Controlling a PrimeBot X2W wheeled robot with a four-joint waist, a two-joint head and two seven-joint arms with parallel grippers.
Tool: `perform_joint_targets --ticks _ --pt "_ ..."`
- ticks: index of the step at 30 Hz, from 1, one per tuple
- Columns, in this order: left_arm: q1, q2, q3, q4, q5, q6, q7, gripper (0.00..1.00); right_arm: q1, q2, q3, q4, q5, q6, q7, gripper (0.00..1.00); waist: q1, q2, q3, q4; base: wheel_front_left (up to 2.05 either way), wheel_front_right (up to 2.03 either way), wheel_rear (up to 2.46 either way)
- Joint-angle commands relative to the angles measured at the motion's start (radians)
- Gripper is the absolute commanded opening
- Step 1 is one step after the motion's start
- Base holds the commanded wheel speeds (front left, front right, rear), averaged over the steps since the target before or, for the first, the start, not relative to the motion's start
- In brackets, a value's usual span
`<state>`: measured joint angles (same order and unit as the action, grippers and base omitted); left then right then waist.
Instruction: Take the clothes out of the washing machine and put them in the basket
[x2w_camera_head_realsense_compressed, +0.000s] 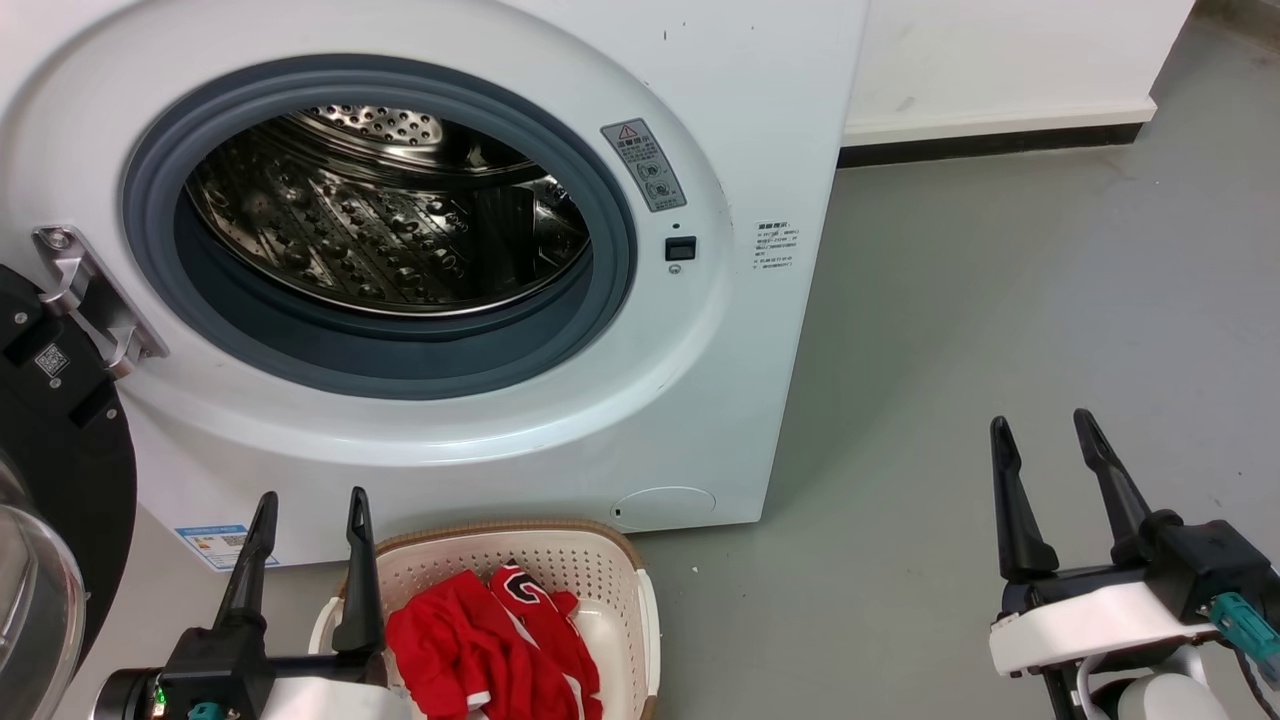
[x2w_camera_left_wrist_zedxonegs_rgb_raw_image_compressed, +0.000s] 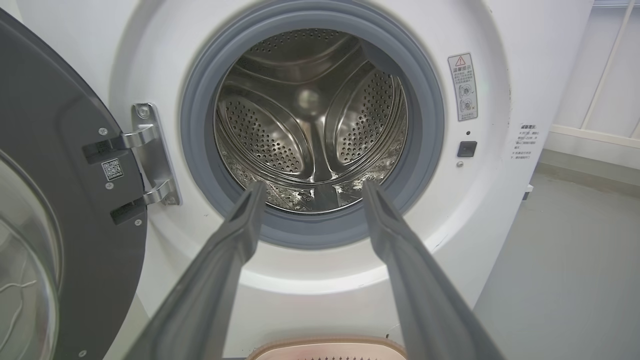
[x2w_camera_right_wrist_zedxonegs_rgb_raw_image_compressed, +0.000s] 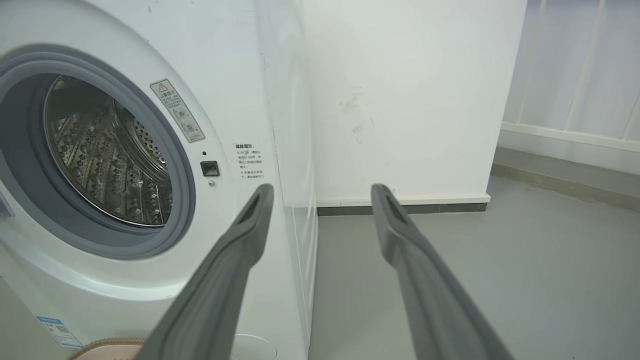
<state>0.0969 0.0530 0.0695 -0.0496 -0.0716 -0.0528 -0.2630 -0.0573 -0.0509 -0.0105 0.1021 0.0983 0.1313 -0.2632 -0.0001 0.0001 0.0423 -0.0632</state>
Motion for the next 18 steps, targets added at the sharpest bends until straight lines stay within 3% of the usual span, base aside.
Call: perform_joint_targets --ticks 1,13,14,18 --pt "-0.004 -0.002 0.001 -0.001 0.003 0.002 -0.003 1.00 0.010 0.001 0.002 -0.003 0.009 -0.001 -0.002 1.00 0.0001 -0.0001 0.000 0.000 0.00 0.00 0.00" --pt "0.001 -0.003 0.003 -0.010 -0.009 0.014 -0.003 1.00 0.010 0.001 -0.002 -0.010 0.006 -0.001 -0.002 1.00 0.0001 -0.0001 0.007 0.002 0.00 0.00 0.00" --pt "0.001 -0.001 0.001 -0.003 -0.006 0.009 0.000 0.00 0.000 0.000 -0.001 -0.002 0.004 0.000 0.000 0.00 0.0001 -0.0001 0.007 0.002 0.00 0.00 0.00" --pt "0.001 -0.003 0.001 0.034 -0.029 0.008 0.010 0.00 0.010 0.000 0.001 0.024 0.028 0.000 0.006 0.00 0.0001 -0.0001 0.007 0.002 0.00 0.00 0.00"
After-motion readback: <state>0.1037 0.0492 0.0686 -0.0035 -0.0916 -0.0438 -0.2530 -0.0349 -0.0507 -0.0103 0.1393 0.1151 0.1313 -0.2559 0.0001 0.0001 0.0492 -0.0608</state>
